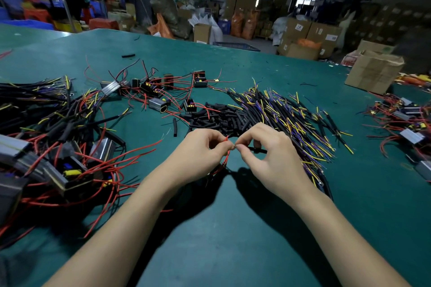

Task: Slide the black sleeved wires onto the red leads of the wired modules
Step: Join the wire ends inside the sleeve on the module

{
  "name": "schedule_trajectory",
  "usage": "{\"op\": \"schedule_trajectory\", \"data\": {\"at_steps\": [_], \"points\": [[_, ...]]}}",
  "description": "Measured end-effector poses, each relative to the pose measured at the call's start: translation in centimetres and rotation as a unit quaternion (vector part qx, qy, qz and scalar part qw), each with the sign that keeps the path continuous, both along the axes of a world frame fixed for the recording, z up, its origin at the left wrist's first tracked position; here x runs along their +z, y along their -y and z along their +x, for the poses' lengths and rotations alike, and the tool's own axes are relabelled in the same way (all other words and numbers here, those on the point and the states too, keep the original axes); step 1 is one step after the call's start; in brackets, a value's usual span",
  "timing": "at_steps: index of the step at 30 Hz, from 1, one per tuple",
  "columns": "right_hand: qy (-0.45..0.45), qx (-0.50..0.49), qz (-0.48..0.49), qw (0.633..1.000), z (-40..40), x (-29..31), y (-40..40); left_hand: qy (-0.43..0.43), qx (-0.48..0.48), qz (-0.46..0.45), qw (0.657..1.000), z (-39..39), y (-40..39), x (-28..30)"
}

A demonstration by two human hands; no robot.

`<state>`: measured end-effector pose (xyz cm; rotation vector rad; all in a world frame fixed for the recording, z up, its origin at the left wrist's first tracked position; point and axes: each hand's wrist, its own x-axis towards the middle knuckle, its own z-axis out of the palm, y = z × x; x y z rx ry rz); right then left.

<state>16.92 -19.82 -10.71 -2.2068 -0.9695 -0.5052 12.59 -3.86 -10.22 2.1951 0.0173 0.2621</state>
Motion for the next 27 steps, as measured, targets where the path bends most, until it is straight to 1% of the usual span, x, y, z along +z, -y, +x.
{"op": "schedule_trajectory", "data": {"at_steps": [4,7,9,19,25,27], "points": [[-0.036,-0.003,0.043,0.998,0.25,-0.21,0.06,0.031,-0.003,-0.019,0.999,0.11,-0.56,-0.18],[-0.064,0.002,0.081,0.995,0.23,-0.25,0.06,0.058,-0.015,-0.056,0.997,0.20,-0.54,-0.44],[-0.078,0.006,0.100,0.992,0.13,-0.20,-0.02,0.072,-0.013,-0.061,0.996,0.26,-0.44,-0.56],[-0.131,0.020,0.142,0.981,0.01,-0.18,-0.12,0.086,-0.025,-0.072,0.993,0.00,-0.30,-0.36],[-0.171,0.014,0.158,0.972,0.03,-0.19,-0.12,0.133,-0.025,-0.029,0.990,-0.35,0.01,-0.16],[-0.175,0.011,0.158,0.972,-0.03,-0.18,-0.15,0.147,-0.019,-0.027,0.989,-0.39,0.13,-0.17]]}}
